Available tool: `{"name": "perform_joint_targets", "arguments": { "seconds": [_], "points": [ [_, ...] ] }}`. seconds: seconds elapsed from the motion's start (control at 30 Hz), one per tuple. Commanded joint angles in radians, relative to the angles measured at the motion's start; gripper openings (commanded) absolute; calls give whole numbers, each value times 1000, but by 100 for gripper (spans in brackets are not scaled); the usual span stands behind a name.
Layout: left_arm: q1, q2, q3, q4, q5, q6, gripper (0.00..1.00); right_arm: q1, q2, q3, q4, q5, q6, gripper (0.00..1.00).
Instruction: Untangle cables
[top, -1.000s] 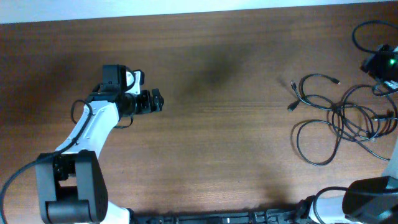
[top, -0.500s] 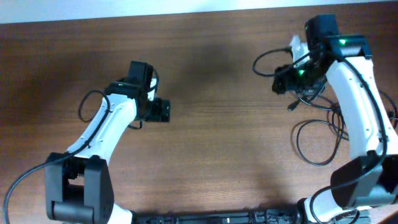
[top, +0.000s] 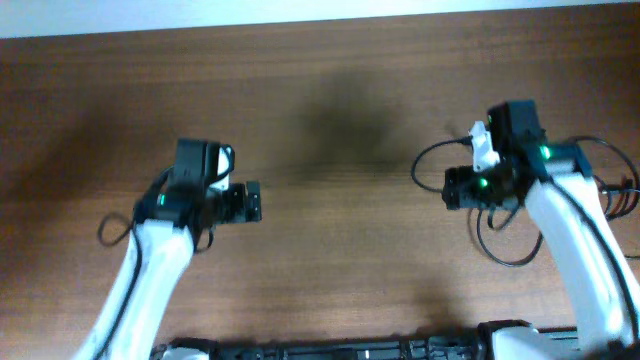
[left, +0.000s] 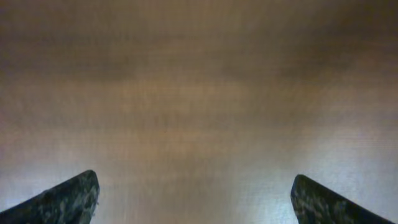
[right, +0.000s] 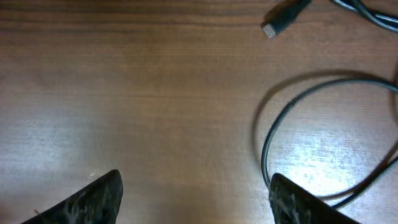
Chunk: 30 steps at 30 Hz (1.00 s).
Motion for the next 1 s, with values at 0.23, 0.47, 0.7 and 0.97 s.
{"name": "perform_joint_targets", "arguments": {
  "seconds": [0.23,0.47,0.7,0.97],
  "points": [
    [3,-721,-351,225,-18,6,99,5,-849,-333,201,42,30,100],
    [3,-746,-351,220,-18,6,99,5,-970,-333,181,42,30,100],
    [3,-746,-351,220,-18,6,99,5,-970,-333,181,42,30,100],
    [3,-746,-351,220,-18,6,99,5,-985,-335,181,42,30,100]
  ]
}}
